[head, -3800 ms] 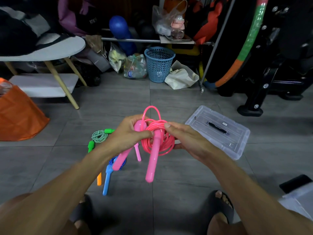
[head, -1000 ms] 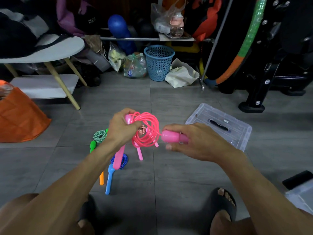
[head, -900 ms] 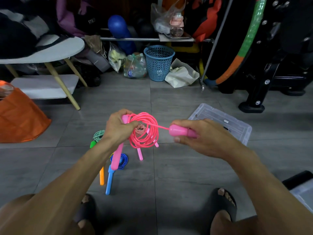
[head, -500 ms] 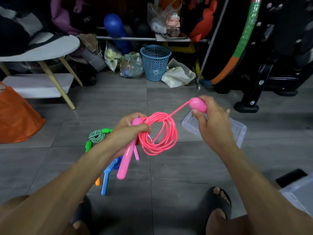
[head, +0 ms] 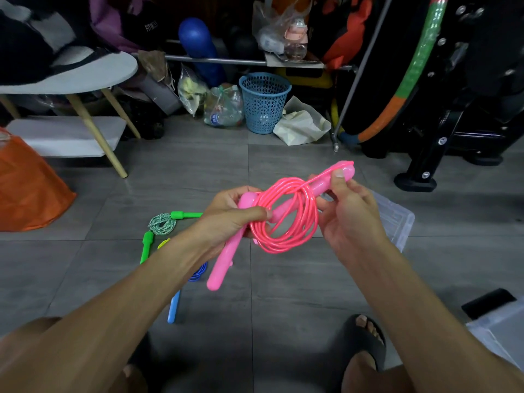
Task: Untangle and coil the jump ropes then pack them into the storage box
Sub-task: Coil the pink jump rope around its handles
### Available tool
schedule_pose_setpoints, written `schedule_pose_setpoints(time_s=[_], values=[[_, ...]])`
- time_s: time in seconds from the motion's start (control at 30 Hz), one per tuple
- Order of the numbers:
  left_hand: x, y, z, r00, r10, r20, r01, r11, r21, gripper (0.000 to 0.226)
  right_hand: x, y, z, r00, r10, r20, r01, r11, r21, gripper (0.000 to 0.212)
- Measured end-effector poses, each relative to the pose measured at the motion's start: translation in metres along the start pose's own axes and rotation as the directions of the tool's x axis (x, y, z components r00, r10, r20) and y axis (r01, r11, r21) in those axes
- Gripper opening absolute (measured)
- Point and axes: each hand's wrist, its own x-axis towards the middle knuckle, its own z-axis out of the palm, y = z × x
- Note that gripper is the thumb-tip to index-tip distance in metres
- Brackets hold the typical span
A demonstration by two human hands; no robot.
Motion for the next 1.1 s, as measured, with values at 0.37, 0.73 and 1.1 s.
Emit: schedule_pose_setpoints(time_s=[0.37, 0.73, 1.1], values=[[0.005, -0.003, -0.012, 0.983, 0.096, 0.156, -0.095, 0.995, -0.013, 0.030, -0.006, -0.002, -0.001, 0.997, 0.075, 0.013, -0.076, 0.988, 0.135, 0.026], [0.002, 0.004, -0.018, 0.942, 0.011, 0.336, -0.008, 1.000, -0.010, 0.039, 0.001, 0.005, -0.008, 0.987, 0.125, -0.103, -0.113, 0.987, 0.116, 0.021], [0.002, -0.011, -0.006, 0.979, 0.183, 0.084, -0.188, 0.981, 0.046, 0.030, -0.006, 0.007, -0.005, 0.912, 0.285, 0.295, -0.274, 0.958, -0.078, 0.029]])
